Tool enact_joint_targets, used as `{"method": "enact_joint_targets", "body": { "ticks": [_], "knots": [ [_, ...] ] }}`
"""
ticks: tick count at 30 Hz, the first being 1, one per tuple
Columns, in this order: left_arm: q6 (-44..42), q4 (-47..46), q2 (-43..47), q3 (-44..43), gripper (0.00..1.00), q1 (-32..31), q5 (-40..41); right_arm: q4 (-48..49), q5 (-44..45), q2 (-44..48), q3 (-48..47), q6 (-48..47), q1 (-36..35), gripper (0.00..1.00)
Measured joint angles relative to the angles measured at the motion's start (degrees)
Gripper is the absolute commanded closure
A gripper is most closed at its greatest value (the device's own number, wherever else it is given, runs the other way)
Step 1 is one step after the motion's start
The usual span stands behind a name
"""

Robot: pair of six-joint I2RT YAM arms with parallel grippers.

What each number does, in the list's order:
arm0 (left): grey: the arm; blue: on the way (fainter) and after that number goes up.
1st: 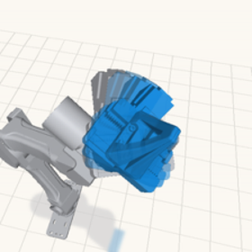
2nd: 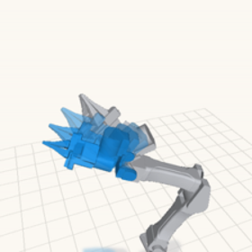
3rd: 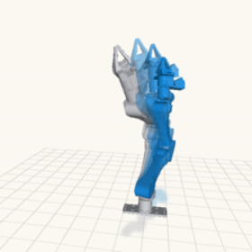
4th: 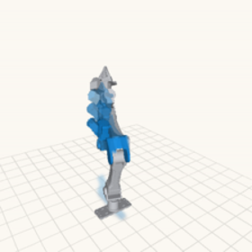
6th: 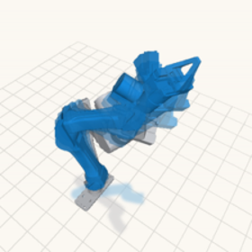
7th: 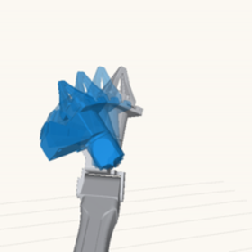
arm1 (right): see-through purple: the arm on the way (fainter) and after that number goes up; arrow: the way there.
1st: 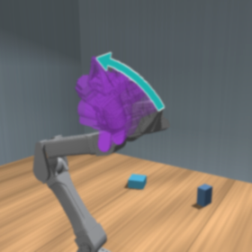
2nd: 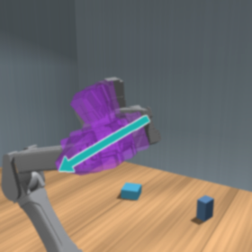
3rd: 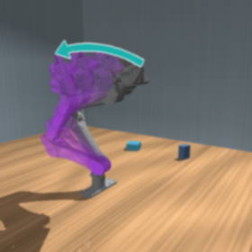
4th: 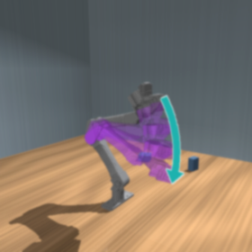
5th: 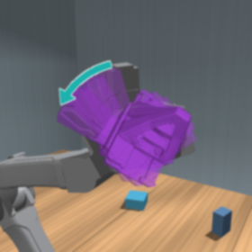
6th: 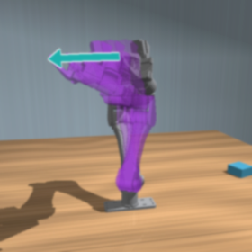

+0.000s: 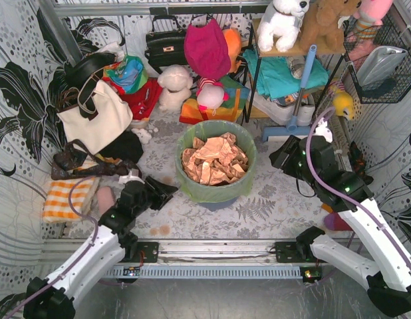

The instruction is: Tie the trash bag

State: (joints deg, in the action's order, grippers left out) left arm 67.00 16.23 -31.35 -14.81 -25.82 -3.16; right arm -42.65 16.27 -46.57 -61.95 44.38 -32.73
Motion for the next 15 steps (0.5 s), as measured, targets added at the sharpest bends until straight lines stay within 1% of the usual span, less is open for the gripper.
{"method": "enact_joint_targets", "body": {
  "ticks": [3, 6, 7, 10, 15],
  "knots": [
    [6.58, -9.75, 0.94, 8.07, 0.37, 0.0, -1.9, 1.84, -0.46, 0.13, 1.38, 0.15, 0.0, 0.44],
    [11.96, -17.62, 1.07, 14.03, 0.34, 0.0, -3.1, 2.82, -0.96, 0.02, 2.45, 0.42, 0.0, 0.44],
    [13.35, -18.62, 0.7, 14.47, 0.34, 0.0, -3.43, 3.1, -1.27, 0.0, 2.69, 0.52, 0.0, 0.44],
    [15.82, -25.94, -1.27, 14.4, 0.34, 0.0, -3.98, 4.13, -1.77, 0.0, 3.21, 1.14, 0.0, 0.44],
    [17.27, -34.12, -5.86, 14.4, 0.34, 0.0, -4.59, 5.14, -2.19, -0.02, 3.26, 1.73, 0.0, 0.44]
  ]
}}
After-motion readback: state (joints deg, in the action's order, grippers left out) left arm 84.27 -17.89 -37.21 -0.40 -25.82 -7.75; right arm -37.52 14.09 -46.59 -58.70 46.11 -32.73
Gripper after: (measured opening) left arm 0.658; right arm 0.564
